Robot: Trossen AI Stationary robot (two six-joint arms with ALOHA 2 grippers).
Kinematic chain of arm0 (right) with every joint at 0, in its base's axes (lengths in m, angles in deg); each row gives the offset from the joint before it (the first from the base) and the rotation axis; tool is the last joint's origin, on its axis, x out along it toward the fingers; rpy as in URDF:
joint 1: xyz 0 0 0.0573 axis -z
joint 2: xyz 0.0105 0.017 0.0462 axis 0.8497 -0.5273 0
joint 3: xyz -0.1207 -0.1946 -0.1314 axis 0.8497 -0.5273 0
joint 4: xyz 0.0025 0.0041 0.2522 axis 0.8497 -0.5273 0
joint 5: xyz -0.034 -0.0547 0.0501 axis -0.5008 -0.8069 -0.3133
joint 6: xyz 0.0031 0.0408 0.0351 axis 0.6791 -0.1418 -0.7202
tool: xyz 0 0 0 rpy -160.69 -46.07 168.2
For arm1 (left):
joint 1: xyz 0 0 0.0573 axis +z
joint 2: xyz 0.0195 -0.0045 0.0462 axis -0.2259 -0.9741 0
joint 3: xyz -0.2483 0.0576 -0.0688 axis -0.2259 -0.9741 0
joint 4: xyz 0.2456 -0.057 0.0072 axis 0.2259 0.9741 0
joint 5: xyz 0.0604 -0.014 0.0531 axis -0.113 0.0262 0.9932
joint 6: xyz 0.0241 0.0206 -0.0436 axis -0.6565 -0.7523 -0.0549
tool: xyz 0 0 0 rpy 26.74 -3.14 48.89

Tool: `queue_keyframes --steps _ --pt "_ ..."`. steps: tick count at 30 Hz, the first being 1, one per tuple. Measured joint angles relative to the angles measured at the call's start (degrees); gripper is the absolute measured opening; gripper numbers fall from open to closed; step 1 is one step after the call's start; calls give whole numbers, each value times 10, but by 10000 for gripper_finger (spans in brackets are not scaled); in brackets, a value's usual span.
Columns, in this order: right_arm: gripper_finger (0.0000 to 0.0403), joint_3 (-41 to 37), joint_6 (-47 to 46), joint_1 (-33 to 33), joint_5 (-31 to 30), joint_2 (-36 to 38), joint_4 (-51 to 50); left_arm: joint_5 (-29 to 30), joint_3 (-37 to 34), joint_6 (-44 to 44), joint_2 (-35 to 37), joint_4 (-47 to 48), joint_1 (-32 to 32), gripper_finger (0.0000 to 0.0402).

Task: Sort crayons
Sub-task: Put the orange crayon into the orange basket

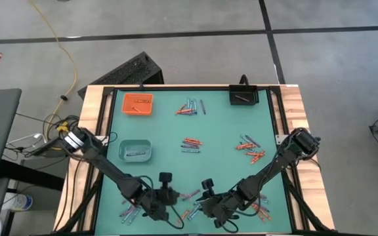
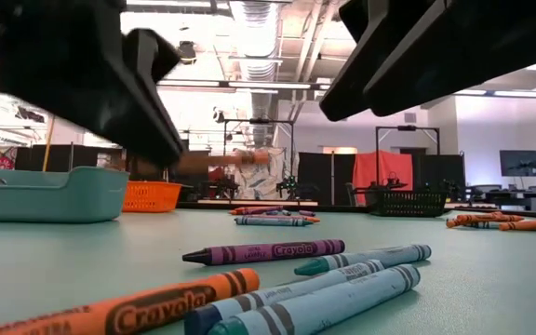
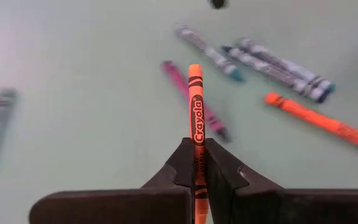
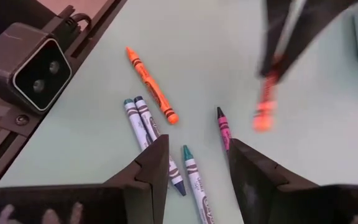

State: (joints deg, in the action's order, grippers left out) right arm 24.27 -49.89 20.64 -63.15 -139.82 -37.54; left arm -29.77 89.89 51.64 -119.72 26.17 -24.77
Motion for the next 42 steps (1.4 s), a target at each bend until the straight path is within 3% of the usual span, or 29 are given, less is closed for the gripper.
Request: queue_keyframes --steps 4,8,12,17,22,27,31,35,42 --pt "157 0 -1 0 0 0 -3 60 0 -5 67 103 0 0" --pt "157 0 -6 0 -1 0 -8 117 0 35 128 276 9 0" --pt "157 0 -11 0 -2 0 -12 135 0 73 179 418 34 0" --pt "157 0 -10 0 -2 0 -11 148 0 40 228 500 91 4" --pt "157 0 -11 0 -4 0 -11 143 0 -49 263 526 192 3" --pt "157 0 -15 0 -4 0 -15 67 0 -160 283 513 306 2" --pt "157 0 -16 0 -4 0 -22 -99 -5 -228 279 449 388 0" --pt "157 0 -16 0 -4 0 -25 -244 -31 -293 259 348 421 21" --pt "157 -1 -19 0 -4 0 -30 -255 -39 -310 145 322 428 102"
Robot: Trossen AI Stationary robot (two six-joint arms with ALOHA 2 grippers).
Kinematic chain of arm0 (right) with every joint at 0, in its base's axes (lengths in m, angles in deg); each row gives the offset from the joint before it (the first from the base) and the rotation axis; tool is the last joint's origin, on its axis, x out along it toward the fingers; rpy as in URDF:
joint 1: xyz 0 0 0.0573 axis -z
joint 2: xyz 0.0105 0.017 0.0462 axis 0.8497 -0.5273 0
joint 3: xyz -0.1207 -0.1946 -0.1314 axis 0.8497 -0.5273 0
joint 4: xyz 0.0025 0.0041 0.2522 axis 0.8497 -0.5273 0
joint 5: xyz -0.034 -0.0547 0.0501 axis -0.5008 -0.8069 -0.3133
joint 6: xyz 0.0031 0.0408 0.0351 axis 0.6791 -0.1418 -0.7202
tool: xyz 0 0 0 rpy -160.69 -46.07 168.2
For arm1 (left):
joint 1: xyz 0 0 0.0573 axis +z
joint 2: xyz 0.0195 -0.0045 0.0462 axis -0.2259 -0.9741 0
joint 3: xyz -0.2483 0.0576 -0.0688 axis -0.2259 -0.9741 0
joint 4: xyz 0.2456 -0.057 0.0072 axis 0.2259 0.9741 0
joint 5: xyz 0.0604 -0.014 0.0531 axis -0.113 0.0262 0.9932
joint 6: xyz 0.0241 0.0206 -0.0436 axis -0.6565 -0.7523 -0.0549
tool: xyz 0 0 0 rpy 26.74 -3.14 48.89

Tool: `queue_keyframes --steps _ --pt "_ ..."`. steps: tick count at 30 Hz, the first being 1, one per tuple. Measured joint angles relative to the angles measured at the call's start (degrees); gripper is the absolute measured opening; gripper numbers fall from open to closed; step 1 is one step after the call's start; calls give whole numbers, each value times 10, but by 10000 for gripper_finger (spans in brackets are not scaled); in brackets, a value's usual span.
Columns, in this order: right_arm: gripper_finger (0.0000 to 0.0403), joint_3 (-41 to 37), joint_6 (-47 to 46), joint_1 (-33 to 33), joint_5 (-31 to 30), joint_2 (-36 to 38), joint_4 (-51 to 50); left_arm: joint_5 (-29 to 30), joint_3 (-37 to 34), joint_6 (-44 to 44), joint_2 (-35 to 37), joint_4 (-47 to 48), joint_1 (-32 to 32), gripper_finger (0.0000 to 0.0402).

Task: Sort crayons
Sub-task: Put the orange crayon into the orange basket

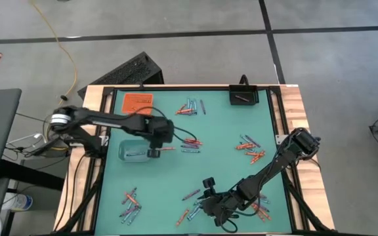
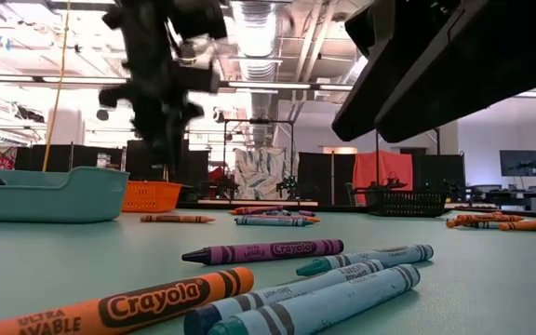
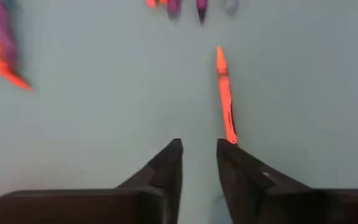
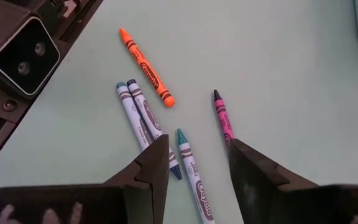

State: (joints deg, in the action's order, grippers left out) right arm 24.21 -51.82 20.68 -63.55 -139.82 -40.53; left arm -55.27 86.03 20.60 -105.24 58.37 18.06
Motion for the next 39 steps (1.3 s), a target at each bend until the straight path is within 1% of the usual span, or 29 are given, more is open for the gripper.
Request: queue_keyframes --steps 3,6,9,14,16,18,23,24,30,34,39 --pt "157 0 -2 0 0 0 -1 -3 0 -7 -52 0 9 124" --pt "157 0 -6 0 0 0 -1 -34 0 -6 -88 -13 18 129" --pt "157 0 -8 -2 0 0 -1 -60 2 -4 -103 -33 23 128" --pt "157 0 -7 -4 -9 0 -4 -61 4 2 -119 -59 23 124" --pt "157 0 -8 -4 -11 0 -6 -61 3 1 -119 -59 22 115" --pt "157 0 -9 -4 -12 0 -8 -59 3 3 -120 -62 20 96" --pt "157 0 -10 -3 -12 0 -7 -59 3 -10 -121 -63 14 20" --pt "157 0 -10 -3 -12 0 -7 -57 3 -15 -121 -64 12 12" --pt "157 0 -11 -4 -12 0 -7 -30 8 -38 -122 -56 -1 4" --pt "157 0 -12 -4 -12 0 -7 -1 18 -50 -116 -19 -2 2" --pt "157 0 -12 -4 -12 0 -7 46 41 -63 -88 40 2 1"
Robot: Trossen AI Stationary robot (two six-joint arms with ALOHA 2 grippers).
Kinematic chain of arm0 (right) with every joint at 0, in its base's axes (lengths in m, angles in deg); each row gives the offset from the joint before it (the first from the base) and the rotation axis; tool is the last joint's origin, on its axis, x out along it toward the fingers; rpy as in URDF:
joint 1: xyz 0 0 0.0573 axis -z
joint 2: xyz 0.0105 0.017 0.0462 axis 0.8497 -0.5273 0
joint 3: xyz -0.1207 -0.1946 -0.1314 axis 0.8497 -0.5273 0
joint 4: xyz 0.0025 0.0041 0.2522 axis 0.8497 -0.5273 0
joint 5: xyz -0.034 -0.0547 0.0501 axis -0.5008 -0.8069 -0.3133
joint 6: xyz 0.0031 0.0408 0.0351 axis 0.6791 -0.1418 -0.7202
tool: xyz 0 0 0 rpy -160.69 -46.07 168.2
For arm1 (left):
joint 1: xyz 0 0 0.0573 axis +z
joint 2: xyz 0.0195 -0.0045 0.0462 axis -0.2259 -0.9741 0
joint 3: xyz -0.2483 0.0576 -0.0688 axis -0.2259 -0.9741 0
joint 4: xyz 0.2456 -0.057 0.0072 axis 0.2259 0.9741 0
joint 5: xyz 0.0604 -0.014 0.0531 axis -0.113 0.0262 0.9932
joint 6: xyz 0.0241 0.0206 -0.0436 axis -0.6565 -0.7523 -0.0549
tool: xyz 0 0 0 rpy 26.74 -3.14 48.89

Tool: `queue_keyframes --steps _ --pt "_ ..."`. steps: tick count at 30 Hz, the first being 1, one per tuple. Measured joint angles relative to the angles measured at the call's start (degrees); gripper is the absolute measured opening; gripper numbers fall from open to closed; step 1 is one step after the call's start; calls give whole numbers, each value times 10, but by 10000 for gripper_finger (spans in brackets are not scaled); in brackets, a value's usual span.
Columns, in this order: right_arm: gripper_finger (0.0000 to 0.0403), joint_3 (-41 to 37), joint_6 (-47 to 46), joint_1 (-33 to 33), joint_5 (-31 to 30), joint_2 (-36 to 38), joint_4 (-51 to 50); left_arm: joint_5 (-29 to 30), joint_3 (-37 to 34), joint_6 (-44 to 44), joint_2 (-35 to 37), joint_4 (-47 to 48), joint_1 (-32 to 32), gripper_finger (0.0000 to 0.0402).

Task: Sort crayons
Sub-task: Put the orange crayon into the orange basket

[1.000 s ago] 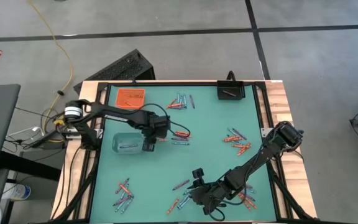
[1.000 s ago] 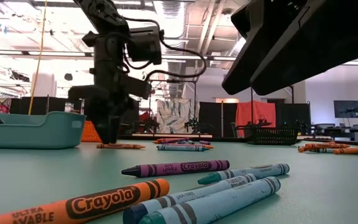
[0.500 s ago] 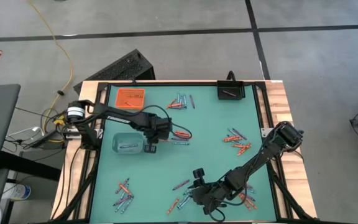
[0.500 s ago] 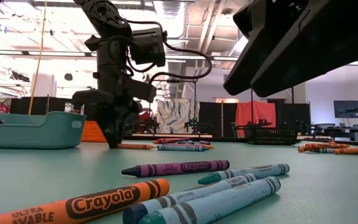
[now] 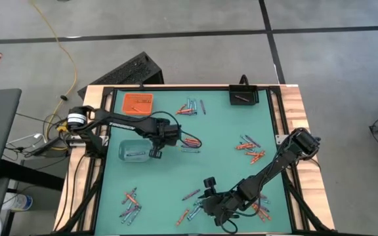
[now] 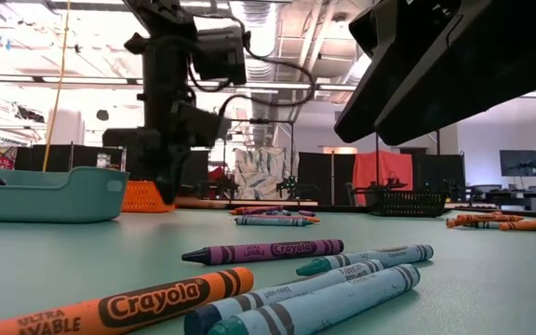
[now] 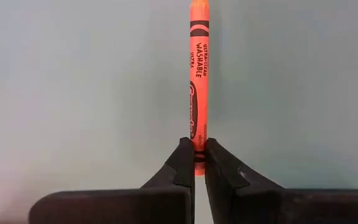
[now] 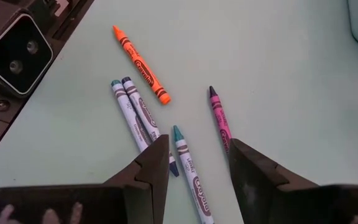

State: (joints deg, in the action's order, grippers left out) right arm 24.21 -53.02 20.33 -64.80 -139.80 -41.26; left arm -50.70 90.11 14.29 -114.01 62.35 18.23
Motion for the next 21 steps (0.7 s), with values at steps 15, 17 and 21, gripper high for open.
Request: queue_keyframes --steps 15,17,21 --pt "157 0 1 0 -6 0 -2 162 12 -58 136 144 153 0" --pt "157 0 1 0 -14 0 -2 163 12 -70 146 151 193 0" --pt "157 0 1 0 -15 0 -2 167 12 -92 147 167 266 0"
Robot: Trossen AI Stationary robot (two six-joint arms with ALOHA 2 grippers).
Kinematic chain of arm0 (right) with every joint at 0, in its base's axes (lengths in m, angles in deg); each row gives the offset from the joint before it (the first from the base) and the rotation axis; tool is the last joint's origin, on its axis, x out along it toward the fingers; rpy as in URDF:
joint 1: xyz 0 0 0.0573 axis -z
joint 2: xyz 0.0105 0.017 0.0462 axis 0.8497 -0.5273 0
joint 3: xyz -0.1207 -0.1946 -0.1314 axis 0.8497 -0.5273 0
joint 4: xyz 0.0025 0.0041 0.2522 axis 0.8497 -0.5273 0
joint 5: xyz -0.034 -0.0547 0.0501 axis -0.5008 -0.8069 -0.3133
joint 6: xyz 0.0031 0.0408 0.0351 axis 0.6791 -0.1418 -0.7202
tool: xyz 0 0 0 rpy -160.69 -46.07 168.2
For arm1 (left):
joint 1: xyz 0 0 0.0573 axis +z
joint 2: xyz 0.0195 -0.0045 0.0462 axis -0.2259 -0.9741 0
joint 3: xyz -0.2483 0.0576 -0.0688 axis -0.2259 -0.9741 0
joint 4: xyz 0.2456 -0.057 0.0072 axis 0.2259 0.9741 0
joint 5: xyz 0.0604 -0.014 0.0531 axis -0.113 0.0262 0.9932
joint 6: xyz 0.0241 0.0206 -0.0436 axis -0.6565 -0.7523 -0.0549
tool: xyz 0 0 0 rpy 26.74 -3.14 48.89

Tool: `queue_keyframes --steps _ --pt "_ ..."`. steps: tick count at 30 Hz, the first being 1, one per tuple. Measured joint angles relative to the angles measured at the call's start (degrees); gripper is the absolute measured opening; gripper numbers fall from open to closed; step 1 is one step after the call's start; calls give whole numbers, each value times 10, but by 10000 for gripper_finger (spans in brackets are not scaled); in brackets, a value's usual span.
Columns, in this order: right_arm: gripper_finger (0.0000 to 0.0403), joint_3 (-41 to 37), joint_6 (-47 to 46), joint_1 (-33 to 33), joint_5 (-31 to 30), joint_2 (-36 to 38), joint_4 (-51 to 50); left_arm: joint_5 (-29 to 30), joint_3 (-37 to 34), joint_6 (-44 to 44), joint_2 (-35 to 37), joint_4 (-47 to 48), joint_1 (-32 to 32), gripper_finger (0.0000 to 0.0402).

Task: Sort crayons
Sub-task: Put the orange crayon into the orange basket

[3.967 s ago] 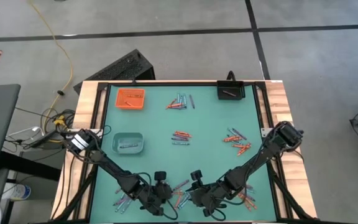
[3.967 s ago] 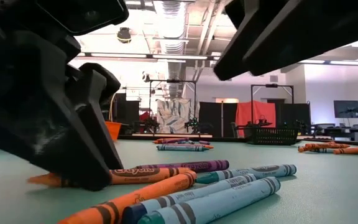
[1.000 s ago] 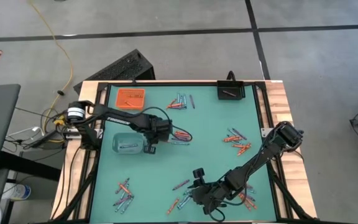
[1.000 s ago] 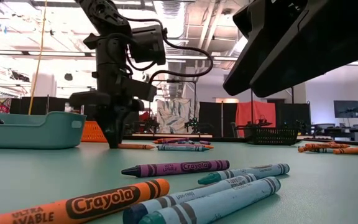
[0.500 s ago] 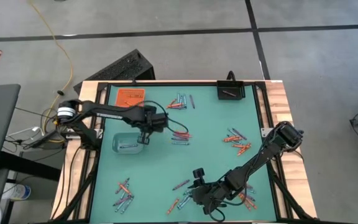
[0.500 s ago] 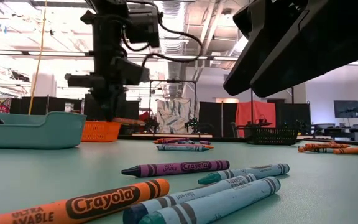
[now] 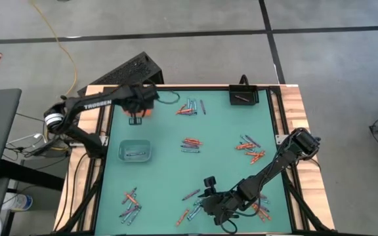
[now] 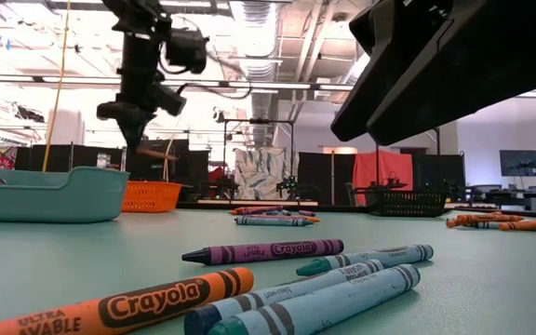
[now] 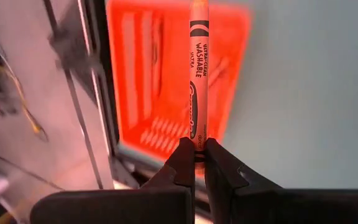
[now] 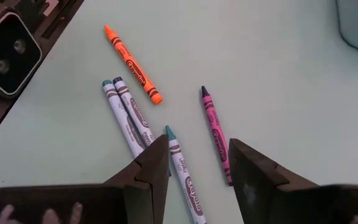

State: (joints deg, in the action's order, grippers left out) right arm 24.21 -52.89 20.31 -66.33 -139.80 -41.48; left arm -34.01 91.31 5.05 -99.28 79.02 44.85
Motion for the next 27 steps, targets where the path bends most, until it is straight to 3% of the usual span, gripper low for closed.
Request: queue_keyframes --steps 9,16,19,27 --pt "157 0 0 4 0 0 -3 10 0 -58 -3 -4 75 0" --pt "157 0 -4 9 -3 0 -2 -3 -17 -95 -3 -63 108 4" --pt "157 0 -12 9 -3 0 -2 -4 -35 -119 -3 -90 117 30" --pt "157 0 -21 8 -2 0 -3 16 -52 -114 -3 -113 122 145"
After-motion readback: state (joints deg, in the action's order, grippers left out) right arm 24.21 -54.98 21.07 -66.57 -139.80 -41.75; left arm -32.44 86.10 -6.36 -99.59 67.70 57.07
